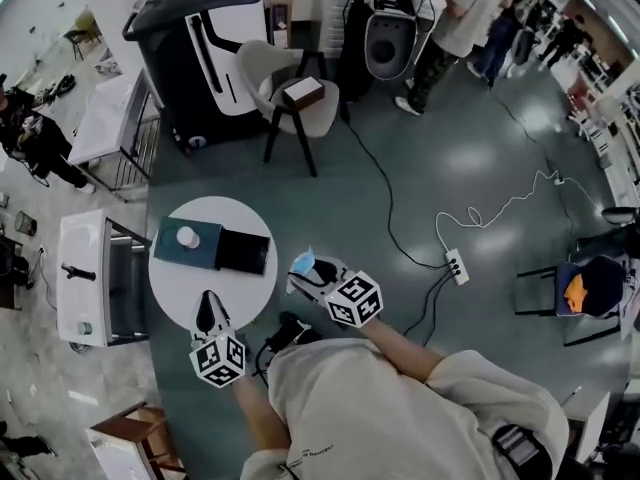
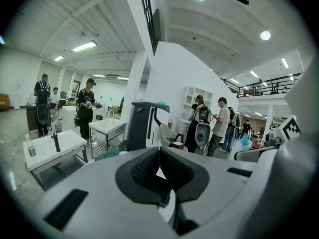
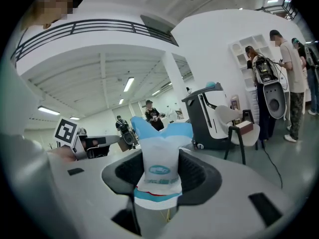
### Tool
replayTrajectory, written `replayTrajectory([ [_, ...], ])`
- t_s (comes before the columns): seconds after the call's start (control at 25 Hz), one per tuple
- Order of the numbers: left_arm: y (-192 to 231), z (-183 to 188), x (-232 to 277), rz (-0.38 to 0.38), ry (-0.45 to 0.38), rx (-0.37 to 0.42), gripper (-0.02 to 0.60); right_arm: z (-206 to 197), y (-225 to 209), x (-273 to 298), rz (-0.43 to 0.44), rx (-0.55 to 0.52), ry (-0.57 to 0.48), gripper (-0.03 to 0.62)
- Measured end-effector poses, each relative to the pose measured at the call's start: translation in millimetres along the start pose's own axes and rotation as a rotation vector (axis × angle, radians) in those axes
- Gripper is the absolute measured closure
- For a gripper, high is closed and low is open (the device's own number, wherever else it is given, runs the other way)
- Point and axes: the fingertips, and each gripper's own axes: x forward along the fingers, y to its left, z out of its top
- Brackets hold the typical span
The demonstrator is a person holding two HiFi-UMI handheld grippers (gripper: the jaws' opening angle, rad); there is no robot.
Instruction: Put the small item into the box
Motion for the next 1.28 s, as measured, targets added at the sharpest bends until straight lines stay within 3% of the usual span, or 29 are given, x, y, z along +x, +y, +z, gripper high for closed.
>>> replayTrajectory([
  [0.28, 15, 19, 42, 0.038, 0.016, 0.042, 0.555, 23, -26, 63, 0.058, 0.035, 0.004, 0.371],
  [0.56, 31, 24, 89, 0.164, 0.055, -0.011, 0.557, 54, -62, 126, 0.175, 0.027, 0.085, 0.37],
  [0.76, 46, 41, 136, 0.363, 0.029, -0.109, 0.557, 94, -91, 203, 0.387, -0.005, 0.169, 0.372],
  [0.96, 78, 68, 201, 0.448, -0.005, -0.154, 0.555, 133, -112, 290, 0.497, 0.003, 0.221, 0.372],
  [1.28, 89, 42, 210, 0.686, 0.024, -0.259, 0.555, 107, -99, 355, 0.749, -0.035, 0.513, 0.37],
])
